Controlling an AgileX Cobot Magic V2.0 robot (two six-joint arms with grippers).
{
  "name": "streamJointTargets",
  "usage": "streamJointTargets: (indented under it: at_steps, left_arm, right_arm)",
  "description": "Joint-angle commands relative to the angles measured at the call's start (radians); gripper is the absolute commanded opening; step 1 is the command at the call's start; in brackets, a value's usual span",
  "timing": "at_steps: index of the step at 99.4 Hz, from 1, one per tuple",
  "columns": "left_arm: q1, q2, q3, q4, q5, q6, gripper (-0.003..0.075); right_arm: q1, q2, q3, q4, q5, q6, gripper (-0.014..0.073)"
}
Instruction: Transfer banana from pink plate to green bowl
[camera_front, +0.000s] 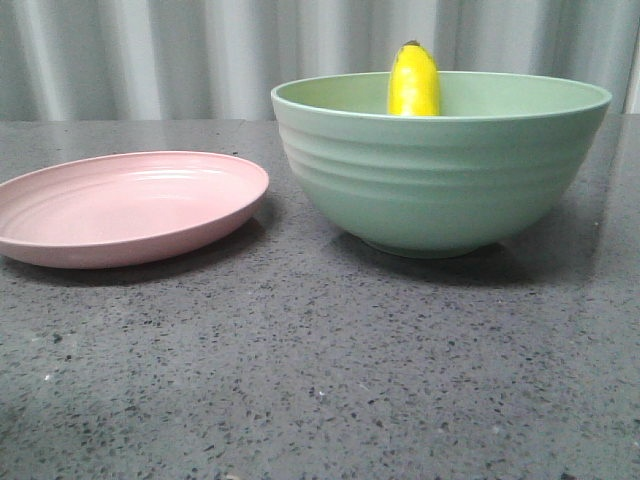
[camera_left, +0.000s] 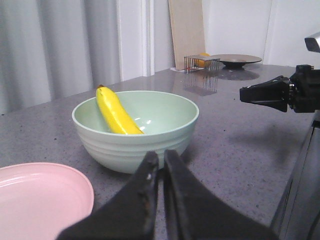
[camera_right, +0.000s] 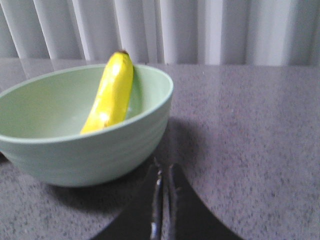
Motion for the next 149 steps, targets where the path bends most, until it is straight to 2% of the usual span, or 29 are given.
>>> streamJointTargets:
  at_steps: [1,29,37,44,52,59,83,100,112,126,138,149]
  left_arm:
    - [-0.005,0.005,-0.012,-0.01,-0.075,-0.006,-0.002]
    - [-0.005,0.005,0.012,-0.01,-0.08,-0.006,-0.002]
    - [-0.005,0.005,0.019,-0.004,-0.113,-0.006,-0.002]
    - [0.012,0.005,0.043,0.063,-0.192,-0.006,-0.002]
    - [0.075,-0.007,0.094,0.148,-0.311,-0.006,-0.002]
    - [0.148,-0.04,0.149,0.162,-0.366,-0.006,-0.002]
    - [0.455,-0.16,0.273,0.162,-0.366,-0.006,-0.002]
    - [0.639,-0.248,0.271,0.158,-0.214,-0.006,-0.002]
    - [0.733,-0.324,0.271,0.147,-0.034,-0.006,-0.002]
    - [0.801,-0.404,0.271,0.141,0.184,-0.006,-0.002]
    - [0.821,-0.395,0.271,0.14,0.292,-0.006,-0.002]
    - [0.821,-0.395,0.271,0.14,0.281,-0.006,-0.002]
  right_arm:
    - [-0.002,0.005,-0.004,-0.01,-0.088,-0.012,-0.0065]
    - [-0.002,0.005,0.01,-0.01,-0.086,-0.012,-0.0065]
    - [-0.002,0.005,0.01,-0.01,-0.086,-0.012,-0.0065]
    - [-0.002,0.005,0.01,-0.01,-0.086,-0.012,-0.0065]
    - [-0.002,0.005,0.01,-0.01,-0.086,-0.012,-0.0065]
    - [-0.002,0.005,0.01,-0.01,-0.086,-0.012,-0.0065]
    - [-0.002,0.005,0.01,-0.01,-0.086,-0.012,-0.0065]
    - [-0.002,0.005,0.01,-0.01,-0.086,-0.012,-0.0065]
    - [-0.002,0.005,0.01,-0.01,-0.086,-0.012,-0.0065]
    - [-0.002,0.005,0.01,-0.01,-0.086,-0.012,-0.0065]
    - [-0.002,0.007,0.01,-0.01,-0.086,-0.012,-0.0065]
    - [-0.002,0.007,0.01,-0.01,-0.086,-0.012,-0.0065]
